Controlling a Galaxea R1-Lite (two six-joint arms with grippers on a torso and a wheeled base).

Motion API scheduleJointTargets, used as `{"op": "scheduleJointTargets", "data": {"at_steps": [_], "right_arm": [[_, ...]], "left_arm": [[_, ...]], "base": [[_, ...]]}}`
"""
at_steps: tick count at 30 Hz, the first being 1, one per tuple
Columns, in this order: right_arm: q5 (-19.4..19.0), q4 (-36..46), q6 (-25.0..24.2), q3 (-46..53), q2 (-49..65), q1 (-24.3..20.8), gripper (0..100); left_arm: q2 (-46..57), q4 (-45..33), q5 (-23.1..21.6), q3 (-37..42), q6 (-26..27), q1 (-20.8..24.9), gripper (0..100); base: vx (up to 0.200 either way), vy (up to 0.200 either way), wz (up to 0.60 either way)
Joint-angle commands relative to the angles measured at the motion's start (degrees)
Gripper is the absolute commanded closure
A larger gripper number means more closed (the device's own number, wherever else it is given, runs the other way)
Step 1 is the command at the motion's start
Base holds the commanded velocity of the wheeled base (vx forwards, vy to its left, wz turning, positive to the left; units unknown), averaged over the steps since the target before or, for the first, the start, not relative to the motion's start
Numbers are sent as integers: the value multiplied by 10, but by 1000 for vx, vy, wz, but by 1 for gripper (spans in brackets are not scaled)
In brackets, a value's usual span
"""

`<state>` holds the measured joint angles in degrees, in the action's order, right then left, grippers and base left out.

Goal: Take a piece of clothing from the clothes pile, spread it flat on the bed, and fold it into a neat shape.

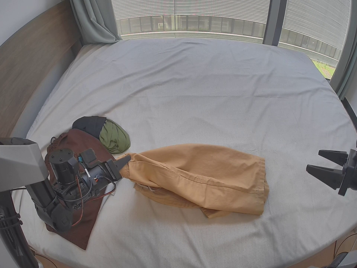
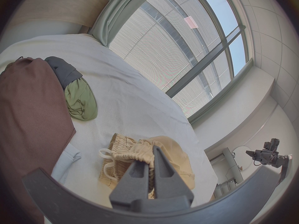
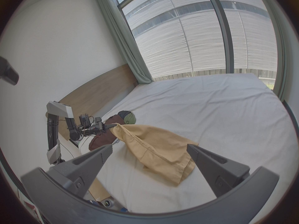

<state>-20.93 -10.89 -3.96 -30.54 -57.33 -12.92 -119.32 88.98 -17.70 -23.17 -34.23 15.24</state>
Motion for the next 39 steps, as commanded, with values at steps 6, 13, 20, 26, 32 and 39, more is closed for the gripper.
{"op": "scheduleJointTargets", "data": {"at_steps": [6, 13, 20, 26, 32, 39], "right_arm": [[-26, -55, -17, 33, -108, 18, 0], [-94, -70, -16, 43, -128, 26, 0], [-97, -71, -18, 48, -182, 40, 0], [-110, -98, -17, 56, -219, 48, 0], [-114, -142, -18, 68, -266, 60, 0], [-133, -170, -18, 72, -303, 74, 0]], "left_arm": [[-6, 1, 0, 1, 12, -7, 100], [-6, 1, 0, -4, 13, -8, 100], [-5, 1, 0, -6, 13, -8, 100], [-6, 1, 0, -5, 13, -8, 100], [-6, 1, 0, -3, 13, -7, 100], [-7, 1, 0, -2, 13, -6, 100]], "base": [[0, 0, 0], [0, 0, 0], [0, 0, 0], [0, 0, 0], [0, 0, 0], [0, 0, 0]]}}
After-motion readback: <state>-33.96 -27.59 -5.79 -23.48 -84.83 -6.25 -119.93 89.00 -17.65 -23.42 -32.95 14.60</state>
